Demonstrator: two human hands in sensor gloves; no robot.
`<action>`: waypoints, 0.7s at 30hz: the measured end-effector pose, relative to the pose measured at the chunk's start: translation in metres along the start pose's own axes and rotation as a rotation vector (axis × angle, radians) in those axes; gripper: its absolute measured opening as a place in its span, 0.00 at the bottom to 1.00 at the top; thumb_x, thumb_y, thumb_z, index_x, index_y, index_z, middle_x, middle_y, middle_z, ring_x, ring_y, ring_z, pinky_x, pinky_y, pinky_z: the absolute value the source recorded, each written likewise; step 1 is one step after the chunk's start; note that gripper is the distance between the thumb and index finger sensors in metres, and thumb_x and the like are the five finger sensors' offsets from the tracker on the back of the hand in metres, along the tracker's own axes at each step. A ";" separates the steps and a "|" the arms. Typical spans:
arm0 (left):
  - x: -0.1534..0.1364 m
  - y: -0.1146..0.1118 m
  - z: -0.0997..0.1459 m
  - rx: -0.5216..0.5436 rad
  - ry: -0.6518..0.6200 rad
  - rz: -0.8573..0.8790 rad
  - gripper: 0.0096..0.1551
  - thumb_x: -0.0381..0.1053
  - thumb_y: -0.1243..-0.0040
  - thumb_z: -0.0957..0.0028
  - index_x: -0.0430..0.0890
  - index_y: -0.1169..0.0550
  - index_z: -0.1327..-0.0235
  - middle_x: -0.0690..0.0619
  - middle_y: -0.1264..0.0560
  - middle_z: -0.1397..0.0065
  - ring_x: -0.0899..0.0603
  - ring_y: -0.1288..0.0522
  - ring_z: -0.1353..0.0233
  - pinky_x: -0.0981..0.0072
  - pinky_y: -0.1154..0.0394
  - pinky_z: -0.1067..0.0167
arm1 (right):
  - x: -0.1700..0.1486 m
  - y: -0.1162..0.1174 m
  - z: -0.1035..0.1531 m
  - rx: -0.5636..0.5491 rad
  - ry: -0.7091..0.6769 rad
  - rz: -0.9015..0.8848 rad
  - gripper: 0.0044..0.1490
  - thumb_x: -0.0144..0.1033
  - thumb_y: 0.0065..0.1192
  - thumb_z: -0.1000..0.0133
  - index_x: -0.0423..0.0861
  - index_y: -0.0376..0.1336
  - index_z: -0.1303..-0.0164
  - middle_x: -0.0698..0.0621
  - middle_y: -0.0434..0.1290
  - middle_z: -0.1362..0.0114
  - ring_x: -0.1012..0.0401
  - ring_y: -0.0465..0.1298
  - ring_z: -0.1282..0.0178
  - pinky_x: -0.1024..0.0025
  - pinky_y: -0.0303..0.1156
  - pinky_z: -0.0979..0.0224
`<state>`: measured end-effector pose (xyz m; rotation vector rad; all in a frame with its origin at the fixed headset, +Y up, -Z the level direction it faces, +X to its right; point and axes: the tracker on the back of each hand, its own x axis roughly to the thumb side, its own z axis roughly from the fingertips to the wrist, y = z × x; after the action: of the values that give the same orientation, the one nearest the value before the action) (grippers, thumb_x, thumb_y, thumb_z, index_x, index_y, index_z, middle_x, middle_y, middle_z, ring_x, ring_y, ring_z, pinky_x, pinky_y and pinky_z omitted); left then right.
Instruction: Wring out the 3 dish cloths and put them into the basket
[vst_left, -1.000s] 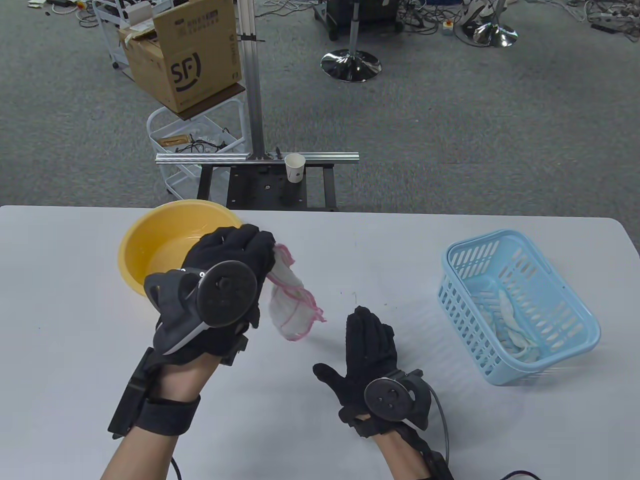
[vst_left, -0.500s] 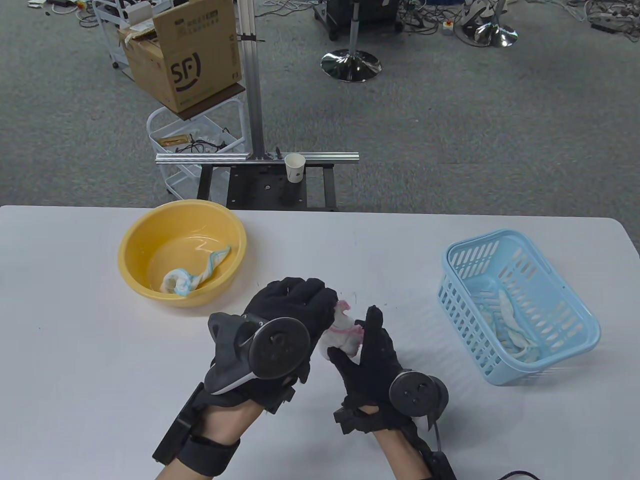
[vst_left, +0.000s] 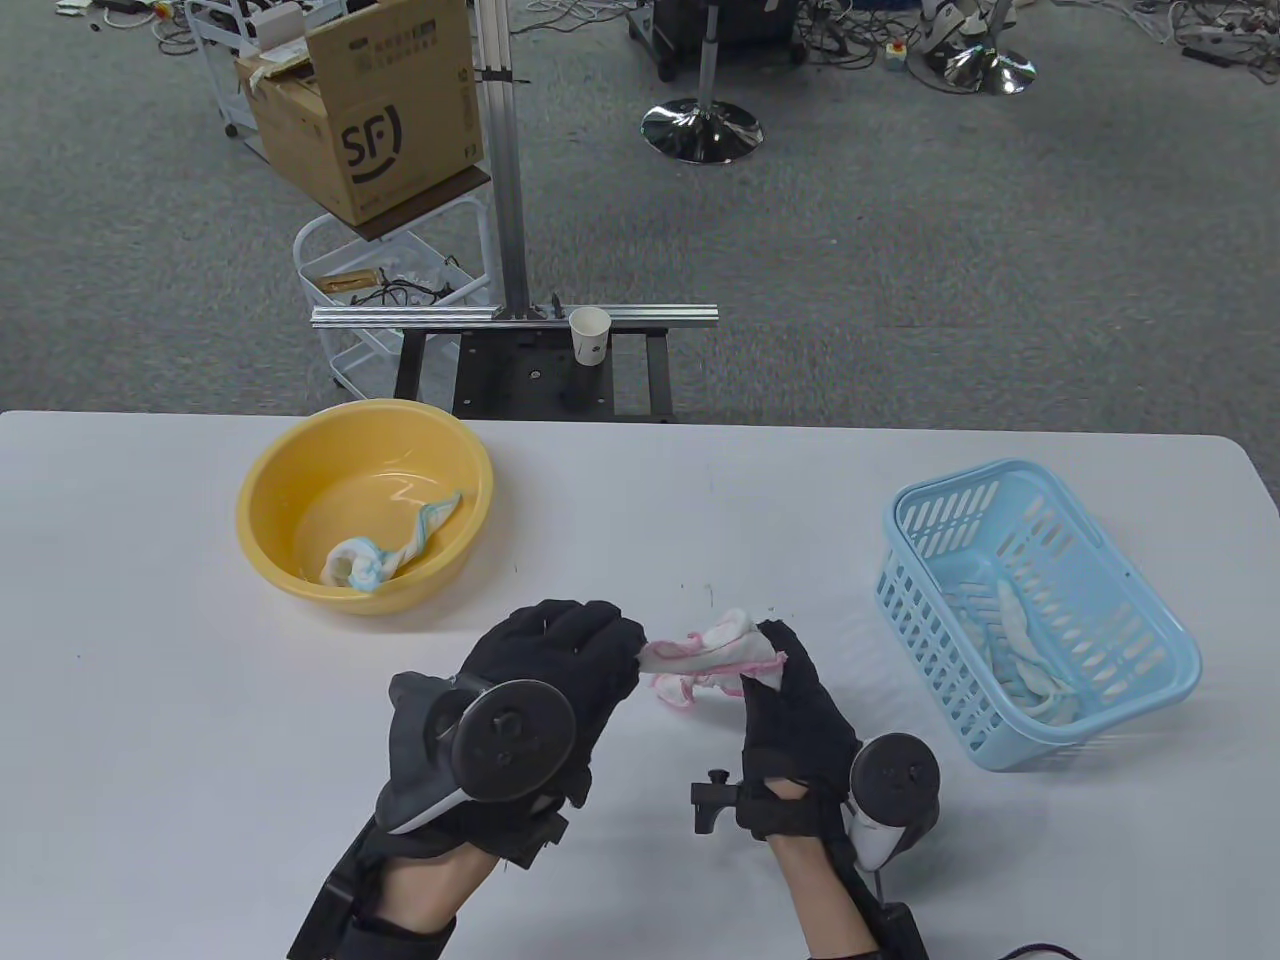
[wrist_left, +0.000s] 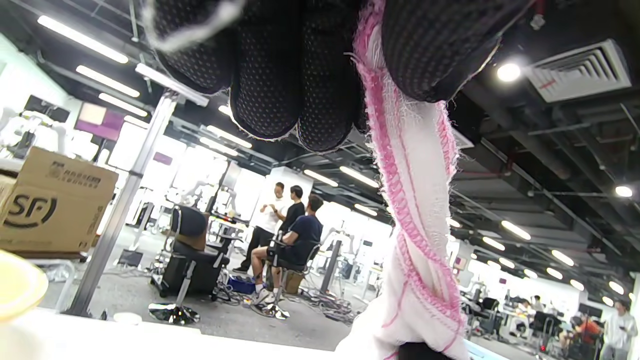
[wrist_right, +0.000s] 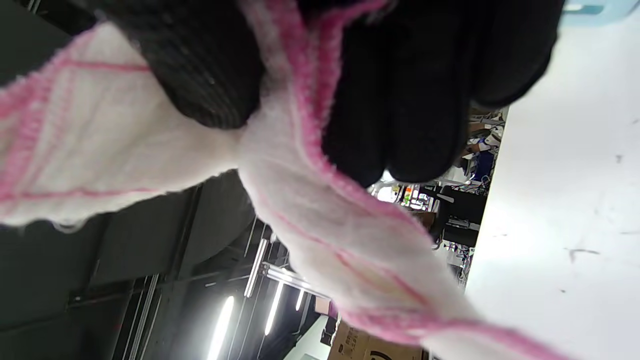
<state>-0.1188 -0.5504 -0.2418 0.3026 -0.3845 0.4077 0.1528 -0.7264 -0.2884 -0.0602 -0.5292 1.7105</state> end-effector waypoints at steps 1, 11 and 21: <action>-0.007 -0.005 0.001 -0.003 0.021 0.027 0.25 0.57 0.36 0.50 0.55 0.15 0.40 0.57 0.20 0.32 0.43 0.21 0.30 0.45 0.28 0.30 | -0.001 -0.001 -0.001 -0.004 0.005 0.004 0.35 0.48 0.70 0.45 0.40 0.67 0.34 0.44 0.86 0.49 0.44 0.85 0.46 0.40 0.73 0.35; -0.087 -0.081 0.008 -0.126 0.262 0.344 0.25 0.57 0.37 0.50 0.54 0.15 0.41 0.57 0.19 0.32 0.43 0.21 0.31 0.44 0.28 0.31 | 0.000 -0.009 -0.004 -0.073 0.018 -0.188 0.31 0.39 0.73 0.47 0.44 0.68 0.35 0.44 0.86 0.49 0.45 0.86 0.47 0.41 0.74 0.35; -0.127 -0.158 0.014 -0.291 0.439 0.582 0.25 0.58 0.37 0.50 0.54 0.15 0.42 0.56 0.19 0.33 0.42 0.20 0.32 0.44 0.28 0.31 | -0.012 0.002 -0.005 0.056 0.073 -0.255 0.30 0.37 0.72 0.46 0.44 0.67 0.33 0.44 0.84 0.47 0.45 0.84 0.46 0.41 0.72 0.34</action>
<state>-0.1616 -0.7351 -0.3157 -0.1950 -0.0872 0.9572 0.1552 -0.7366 -0.2966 -0.0142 -0.4155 1.4674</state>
